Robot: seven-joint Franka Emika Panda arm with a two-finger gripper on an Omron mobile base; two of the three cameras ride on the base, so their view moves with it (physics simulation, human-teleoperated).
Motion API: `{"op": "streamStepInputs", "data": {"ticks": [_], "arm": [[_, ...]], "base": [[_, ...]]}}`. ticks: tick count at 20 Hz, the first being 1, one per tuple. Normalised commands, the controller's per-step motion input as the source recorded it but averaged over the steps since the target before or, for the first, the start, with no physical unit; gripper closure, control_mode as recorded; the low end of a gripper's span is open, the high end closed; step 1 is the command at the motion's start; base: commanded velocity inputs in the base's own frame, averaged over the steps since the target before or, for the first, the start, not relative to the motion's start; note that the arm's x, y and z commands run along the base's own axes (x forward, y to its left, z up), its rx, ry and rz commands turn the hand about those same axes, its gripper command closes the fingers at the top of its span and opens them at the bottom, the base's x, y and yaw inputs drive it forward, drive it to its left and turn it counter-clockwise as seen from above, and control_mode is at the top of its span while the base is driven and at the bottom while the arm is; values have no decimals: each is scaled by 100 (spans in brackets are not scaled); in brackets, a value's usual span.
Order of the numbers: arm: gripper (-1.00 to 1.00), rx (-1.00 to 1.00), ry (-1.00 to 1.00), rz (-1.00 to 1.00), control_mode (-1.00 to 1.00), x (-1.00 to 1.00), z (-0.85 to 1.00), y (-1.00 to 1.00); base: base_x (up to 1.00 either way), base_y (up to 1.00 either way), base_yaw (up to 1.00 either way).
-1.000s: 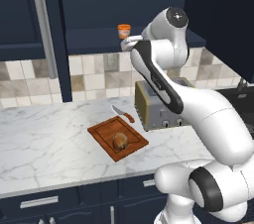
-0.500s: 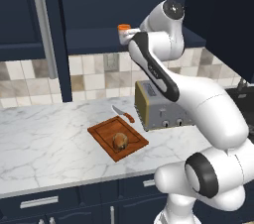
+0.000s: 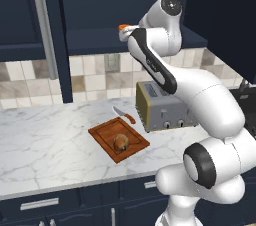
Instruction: Pick the bread, place it on the cutting board, pick the jam, place it on the counter, and close the cabinet.
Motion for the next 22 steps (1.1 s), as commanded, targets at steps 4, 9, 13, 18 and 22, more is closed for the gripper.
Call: {"op": "streamStepInputs", "data": {"ticks": [4, 9, 13, 18, 22], "arm": [[-100, 0, 0, 0, -100, 25, 0, 0], [-100, 0, 0, 0, -100, 21, 0, 0], [-100, 0, 0, 0, -100, 29, 0, 0], [-100, 0, 0, 0, -100, 29, 0, 0], [-100, 0, 0, 0, -100, 27, 0, 0]], "base": [[0, 0, 0], [0, 0, 0], [0, 0, 0], [0, 0, 0], [0, 0, 0]]}}
